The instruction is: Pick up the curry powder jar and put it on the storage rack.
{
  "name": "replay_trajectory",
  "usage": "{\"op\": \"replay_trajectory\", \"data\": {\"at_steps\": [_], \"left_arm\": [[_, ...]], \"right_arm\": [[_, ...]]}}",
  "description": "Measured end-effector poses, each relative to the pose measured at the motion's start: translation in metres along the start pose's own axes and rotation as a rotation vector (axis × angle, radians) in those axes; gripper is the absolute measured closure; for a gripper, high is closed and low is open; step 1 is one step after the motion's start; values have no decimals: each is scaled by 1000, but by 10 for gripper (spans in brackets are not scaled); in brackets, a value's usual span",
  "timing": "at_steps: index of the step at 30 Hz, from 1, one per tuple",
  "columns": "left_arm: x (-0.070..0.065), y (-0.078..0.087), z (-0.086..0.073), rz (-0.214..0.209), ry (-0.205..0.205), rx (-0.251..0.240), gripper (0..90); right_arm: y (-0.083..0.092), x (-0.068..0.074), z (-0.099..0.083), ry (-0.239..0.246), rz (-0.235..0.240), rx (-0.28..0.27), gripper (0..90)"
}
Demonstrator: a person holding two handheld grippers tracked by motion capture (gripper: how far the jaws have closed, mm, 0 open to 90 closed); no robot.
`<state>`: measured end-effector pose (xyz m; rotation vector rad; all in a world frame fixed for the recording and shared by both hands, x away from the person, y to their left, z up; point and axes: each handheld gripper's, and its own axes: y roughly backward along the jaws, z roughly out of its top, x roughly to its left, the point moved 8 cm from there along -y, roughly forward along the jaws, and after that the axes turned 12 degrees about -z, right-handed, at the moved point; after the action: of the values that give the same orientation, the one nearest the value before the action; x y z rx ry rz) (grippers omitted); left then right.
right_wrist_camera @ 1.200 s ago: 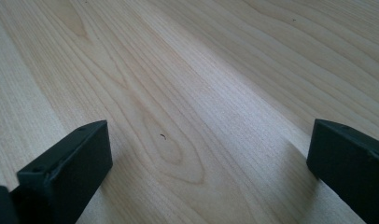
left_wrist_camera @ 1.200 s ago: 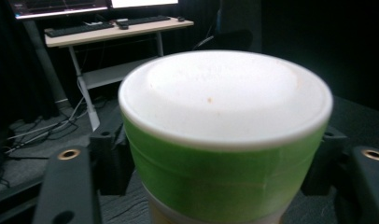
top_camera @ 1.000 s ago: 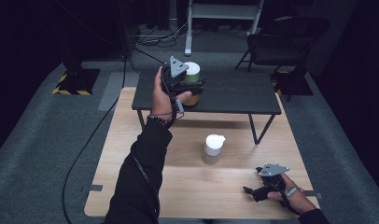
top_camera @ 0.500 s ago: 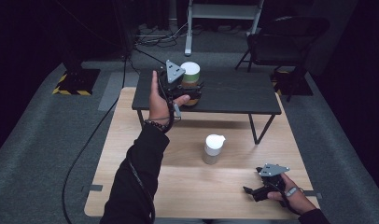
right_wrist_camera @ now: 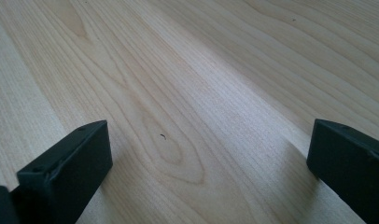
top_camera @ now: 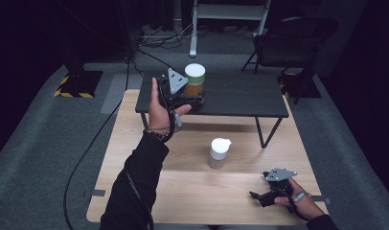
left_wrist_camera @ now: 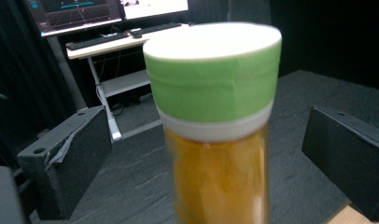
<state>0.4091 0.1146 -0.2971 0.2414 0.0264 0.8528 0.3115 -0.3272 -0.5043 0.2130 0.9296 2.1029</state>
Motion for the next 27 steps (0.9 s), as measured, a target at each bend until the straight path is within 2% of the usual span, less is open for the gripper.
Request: {"op": "replay_trajectory", "data": {"at_steps": [12,14,18,21,27], "left_arm": [[-18,13,-18,22,-91,27,16],[-20,15,-20,14,-95,28,15],[-27,20,-26,13,-131,46,16],[-29,26,-31,-4,-129,43,15],[-36,35,-42,-19,-154,60,16]], "right_arm": [[0,0,0,-1,0,0,0],[0,0,0,0,0,0,0],[0,0,0,0,0,0,0],[0,0,0,0,0,0,0],[0,0,0,0,0,0,0]]}}
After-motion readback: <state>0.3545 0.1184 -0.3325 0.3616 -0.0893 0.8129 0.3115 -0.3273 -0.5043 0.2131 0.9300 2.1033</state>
